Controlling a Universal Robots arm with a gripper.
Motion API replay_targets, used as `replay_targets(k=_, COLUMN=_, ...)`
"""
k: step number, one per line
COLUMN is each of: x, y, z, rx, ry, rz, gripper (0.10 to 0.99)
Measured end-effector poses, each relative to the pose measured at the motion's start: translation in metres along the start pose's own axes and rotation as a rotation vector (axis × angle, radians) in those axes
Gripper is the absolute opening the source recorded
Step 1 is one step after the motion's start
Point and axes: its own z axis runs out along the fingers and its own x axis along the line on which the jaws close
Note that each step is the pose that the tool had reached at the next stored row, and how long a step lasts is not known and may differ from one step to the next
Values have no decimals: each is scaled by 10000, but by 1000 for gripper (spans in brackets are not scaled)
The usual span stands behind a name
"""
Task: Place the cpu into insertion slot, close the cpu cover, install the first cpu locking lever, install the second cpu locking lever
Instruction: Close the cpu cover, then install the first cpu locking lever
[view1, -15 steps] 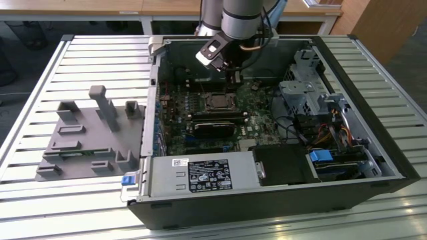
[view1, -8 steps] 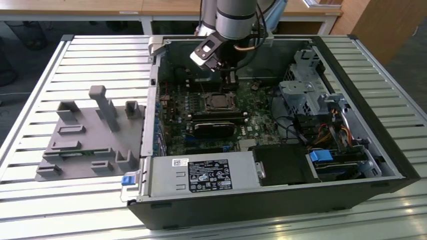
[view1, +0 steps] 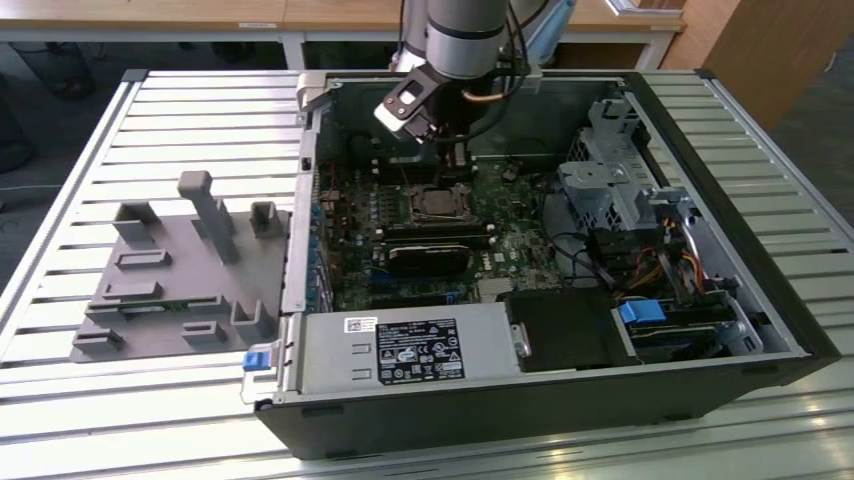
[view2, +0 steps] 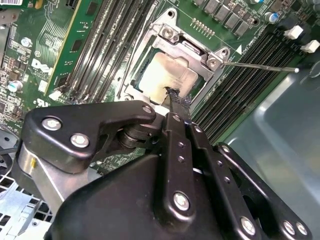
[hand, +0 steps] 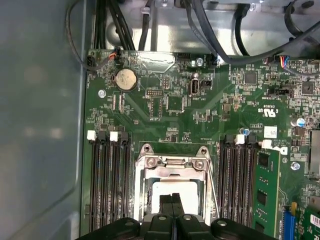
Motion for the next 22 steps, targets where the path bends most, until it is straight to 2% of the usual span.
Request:
replay_targets(k=11, x=0, y=-10, z=-16, rx=2, ry=-2, rz=0, gripper=106)
replay_targets(k=18, x=0, y=-9, z=-141, rx=22, ry=-1, rz=0, gripper=106)
replay_targets(k=22, x=1, y=-9, z=-260, rx=28, ry=2, rz=0, gripper=106)
